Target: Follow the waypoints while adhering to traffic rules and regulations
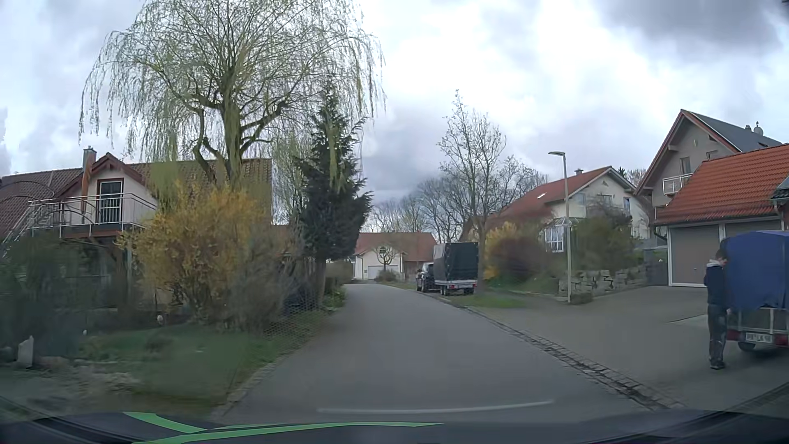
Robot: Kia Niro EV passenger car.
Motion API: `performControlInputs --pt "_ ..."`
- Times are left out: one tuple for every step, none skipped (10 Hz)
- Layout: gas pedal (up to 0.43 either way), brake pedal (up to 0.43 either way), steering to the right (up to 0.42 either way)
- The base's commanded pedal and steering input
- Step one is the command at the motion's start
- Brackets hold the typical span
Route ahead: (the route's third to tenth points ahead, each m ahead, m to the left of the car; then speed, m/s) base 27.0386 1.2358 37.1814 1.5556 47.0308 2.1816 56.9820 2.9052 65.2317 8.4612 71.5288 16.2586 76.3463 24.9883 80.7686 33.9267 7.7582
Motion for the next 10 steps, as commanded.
performControlInputs --pt "0.197 0.000 0.034" --pt "0.189 0.000 0.028" --pt "0.169 0.000 0.021" --pt "0.150 0.000 0.013" --pt "0.098 0.000 0.007" --pt "0.000 0.000 0.000" --pt "0.000 0.000 0.000" --pt "0.000 0.000 -0.002" --pt "0.000 0.000 -0.005" --pt "0.000 0.000 -0.009"
